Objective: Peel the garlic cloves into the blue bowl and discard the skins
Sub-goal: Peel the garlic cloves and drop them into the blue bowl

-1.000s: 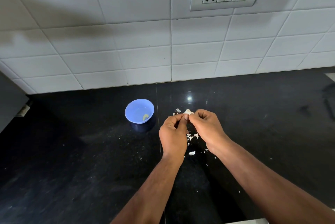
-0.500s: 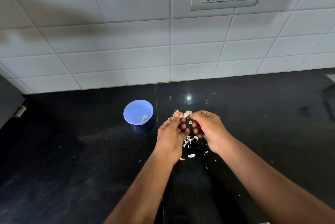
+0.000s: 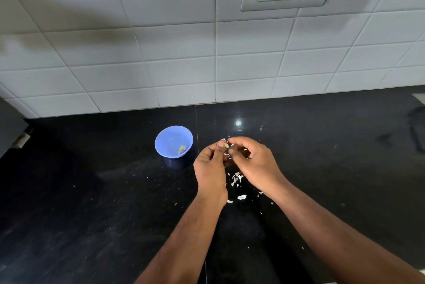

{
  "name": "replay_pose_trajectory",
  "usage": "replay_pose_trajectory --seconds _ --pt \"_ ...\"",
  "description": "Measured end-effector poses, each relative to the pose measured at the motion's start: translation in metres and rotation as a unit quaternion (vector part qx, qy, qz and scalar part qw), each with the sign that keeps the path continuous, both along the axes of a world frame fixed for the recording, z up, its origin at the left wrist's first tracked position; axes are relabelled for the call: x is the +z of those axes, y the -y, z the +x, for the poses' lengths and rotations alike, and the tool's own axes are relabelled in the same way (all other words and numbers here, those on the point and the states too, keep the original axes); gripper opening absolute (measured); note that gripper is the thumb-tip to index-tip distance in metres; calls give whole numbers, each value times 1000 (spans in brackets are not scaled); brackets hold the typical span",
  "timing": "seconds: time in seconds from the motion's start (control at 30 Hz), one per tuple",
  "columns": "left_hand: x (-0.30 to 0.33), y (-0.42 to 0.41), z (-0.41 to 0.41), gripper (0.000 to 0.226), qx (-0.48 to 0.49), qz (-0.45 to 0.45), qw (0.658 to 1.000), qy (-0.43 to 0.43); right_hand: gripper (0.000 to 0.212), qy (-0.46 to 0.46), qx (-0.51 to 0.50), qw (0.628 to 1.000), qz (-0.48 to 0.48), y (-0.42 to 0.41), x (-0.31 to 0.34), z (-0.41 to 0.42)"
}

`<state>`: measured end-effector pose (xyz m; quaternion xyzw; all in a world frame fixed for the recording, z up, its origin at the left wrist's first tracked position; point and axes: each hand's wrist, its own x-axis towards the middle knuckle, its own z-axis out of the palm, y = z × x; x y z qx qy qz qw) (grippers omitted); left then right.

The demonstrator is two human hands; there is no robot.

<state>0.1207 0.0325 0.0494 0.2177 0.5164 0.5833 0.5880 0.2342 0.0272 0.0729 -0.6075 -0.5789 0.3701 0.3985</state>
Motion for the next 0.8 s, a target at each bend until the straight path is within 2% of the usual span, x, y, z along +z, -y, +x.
replay_pose_trajectory --seconds 0.1,0.2,0.43,0.8 --pt "0 2 6 16 5 0 1000 -17 20 -27 -20 999 20 -1 0 -5" --pt "2 3 9 17 2 -3 1000 -11 10 -17 -44 998 37 -5 0 -2" --pt "8 -6 2 11 -42 -52 987 143 13 -56 -29 997 37 -7 -1 6" --pt "14 -7 -3 15 -96 -70 981 151 11 -187 28 982 0 -9 3 21"
